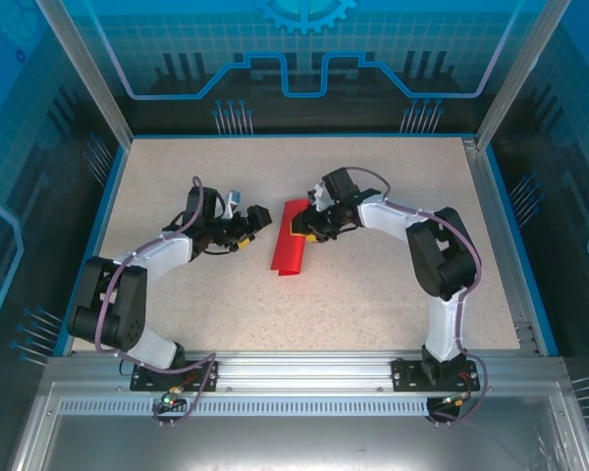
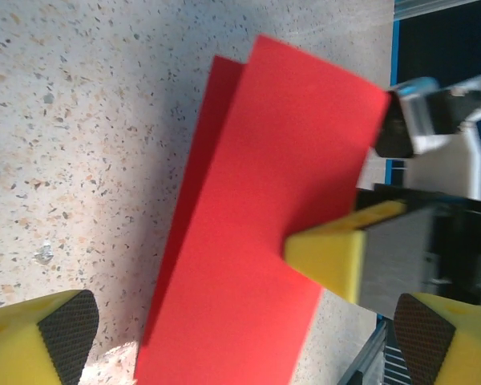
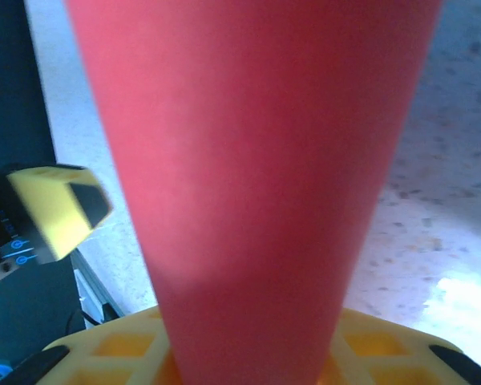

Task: Fold a paper plane with a square sheet of paper (pick it up from the middle)
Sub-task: Fold the square sheet of paper in half at the center of the table.

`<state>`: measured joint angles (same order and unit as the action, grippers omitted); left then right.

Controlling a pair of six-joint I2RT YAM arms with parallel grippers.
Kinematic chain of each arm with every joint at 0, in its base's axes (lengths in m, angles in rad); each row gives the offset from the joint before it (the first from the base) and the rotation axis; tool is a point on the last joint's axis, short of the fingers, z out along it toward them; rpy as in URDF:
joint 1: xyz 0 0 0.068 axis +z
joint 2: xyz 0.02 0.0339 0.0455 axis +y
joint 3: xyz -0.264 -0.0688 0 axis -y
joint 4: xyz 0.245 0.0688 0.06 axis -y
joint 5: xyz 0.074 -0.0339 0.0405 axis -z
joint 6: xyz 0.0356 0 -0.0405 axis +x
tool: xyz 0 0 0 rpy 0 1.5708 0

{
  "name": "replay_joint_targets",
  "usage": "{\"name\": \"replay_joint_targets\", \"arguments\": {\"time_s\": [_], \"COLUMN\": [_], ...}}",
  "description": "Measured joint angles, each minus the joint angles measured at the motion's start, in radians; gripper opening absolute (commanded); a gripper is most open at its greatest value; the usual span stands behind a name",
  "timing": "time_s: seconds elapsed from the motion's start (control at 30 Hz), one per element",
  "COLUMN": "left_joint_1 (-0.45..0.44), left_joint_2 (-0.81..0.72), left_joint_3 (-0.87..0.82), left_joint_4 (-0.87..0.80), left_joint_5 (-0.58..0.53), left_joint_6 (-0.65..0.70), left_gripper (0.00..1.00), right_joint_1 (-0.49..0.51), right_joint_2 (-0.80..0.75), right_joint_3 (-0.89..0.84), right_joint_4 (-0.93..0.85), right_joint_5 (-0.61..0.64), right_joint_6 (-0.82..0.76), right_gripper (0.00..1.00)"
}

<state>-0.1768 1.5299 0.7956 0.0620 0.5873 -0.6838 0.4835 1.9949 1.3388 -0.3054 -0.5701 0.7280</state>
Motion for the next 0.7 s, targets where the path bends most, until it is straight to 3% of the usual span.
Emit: {"name": "replay_joint_targets", "arguments": {"time_s": [0.33,0.5,0.7], "left_joint_1": [-0.049,-0.072,-0.088], "left_joint_2": [0.097,0.130,0.174], "left_joint_3": [0.000,0.029,0.068], "left_joint_4": [0.011,0.003,0.002], "left_joint_5": [0.064,0.068,0.102], "left_joint_6": [0.002,0.005,0.011], "left_gripper": [0.98,0.95,0.85], "right_joint_1": [-0.028,-0.050,-0.068], "right_joint_2": [0.043,-0.014,-0.065], "right_joint_3": [0.000,-0.056,-0.115], "right_joint_4": [-0.088,-0.098,-0.087], "right_joint_5": [0.058,0.100,0.122], "right_joint_6": [-0.061,-0.066,-0.055], "right_gripper": [0.72,0.73,0.74]}}
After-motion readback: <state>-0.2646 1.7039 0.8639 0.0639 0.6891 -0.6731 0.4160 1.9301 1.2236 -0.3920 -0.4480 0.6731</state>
